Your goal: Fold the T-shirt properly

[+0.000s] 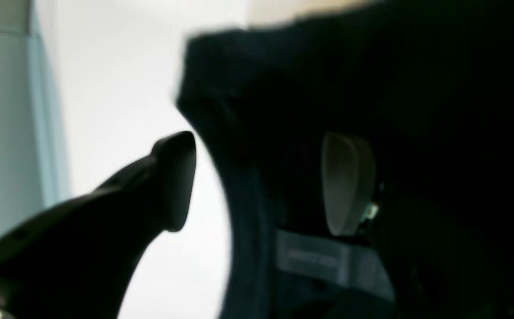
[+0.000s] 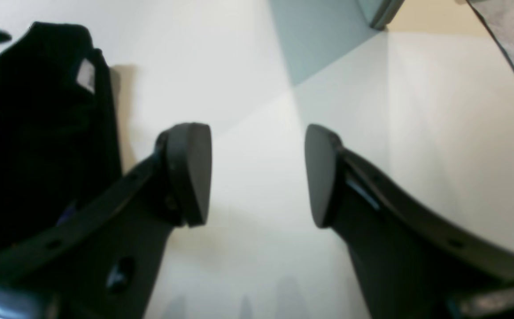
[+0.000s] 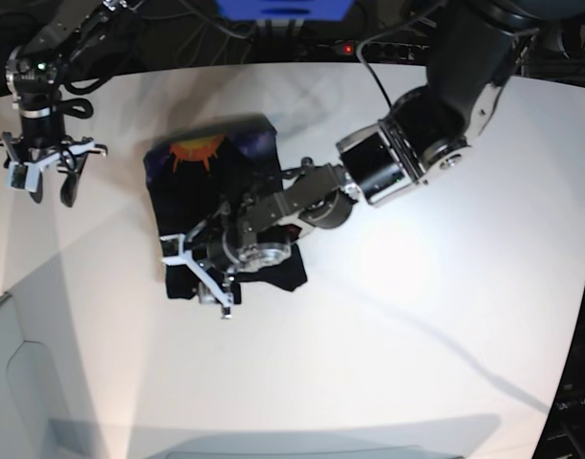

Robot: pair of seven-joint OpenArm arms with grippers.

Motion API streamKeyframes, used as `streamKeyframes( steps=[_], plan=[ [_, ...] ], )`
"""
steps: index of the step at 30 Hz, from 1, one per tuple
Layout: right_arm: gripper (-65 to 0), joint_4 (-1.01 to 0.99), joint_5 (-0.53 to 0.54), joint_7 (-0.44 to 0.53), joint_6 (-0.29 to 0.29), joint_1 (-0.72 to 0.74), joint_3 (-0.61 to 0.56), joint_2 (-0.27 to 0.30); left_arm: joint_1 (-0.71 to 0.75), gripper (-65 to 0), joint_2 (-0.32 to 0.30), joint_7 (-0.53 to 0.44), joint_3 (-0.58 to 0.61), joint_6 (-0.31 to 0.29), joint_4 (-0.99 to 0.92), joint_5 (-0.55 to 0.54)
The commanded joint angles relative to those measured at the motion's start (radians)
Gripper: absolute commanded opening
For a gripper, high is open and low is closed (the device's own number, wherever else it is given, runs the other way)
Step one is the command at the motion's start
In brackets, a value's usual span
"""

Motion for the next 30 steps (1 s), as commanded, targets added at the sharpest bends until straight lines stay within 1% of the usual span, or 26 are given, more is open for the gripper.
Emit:
streamKeyframes(
  steps=[1, 6, 10, 13, 16, 20, 24, 27, 30],
  plan=[
    [-34.0, 0.021, 0.019, 0.027, 0.003, 0.002, -0.001, 0.001, -0.035, -21.8, 0.007, -0.016, -0.035, 0.009, 0.033, 0.004],
    [-34.4, 0.021, 0.019, 0.027, 0.003, 0.004, -0.012, -0.003, -0.031, -21.8, -0.010, -0.013, -0.279, 0.009, 0.134, 0.004],
    [-34.4, 0.021, 0.019, 0.027, 0.003, 0.002, -0.064, -0.003, 0.040, -21.8, -0.084, 0.025, -0.539, 0.007, 0.286, -0.002],
    [-34.4, 0.016, 0.019, 0.027, 0.003, 0.004, -0.115, -0.003, 0.150, -21.8, -0.156, 0.082, -0.770, 0.002, 0.426, -0.004],
    [-34.4, 0.013, 0.019, 0.027, 0.003, -0.001, -0.205, -0.004, 0.287, -21.8, -0.214, 0.128, -0.980, -0.001, 0.547, -0.005],
    [-34.4, -0.010, 0.019, 0.027, 0.003, -0.010, -0.321, -0.004, 0.491, -21.8, -0.251, 0.142, -1.216, -0.001, 0.644, -0.005],
    [-34.3, -0.131, 0.017, 0.034, 0.003, 0.005, -0.362, 0.001, 0.674, -21.8, -0.250, 0.142, -1.380, -0.002, 0.679, -0.005],
    [-34.3, -0.220, 0.017, 0.034, 0.003, 0.020, -0.364, 0.007, 0.775, -21.8, -0.250, 0.140, -1.443, -0.002, 0.699, -0.016],
    [-34.3, -0.271, 0.017, 0.036, 0.003, 0.019, -0.367, 0.034, 0.847, -21.8, -0.250, 0.142, -1.495, -0.002, 0.719, -0.085]
  ],
)
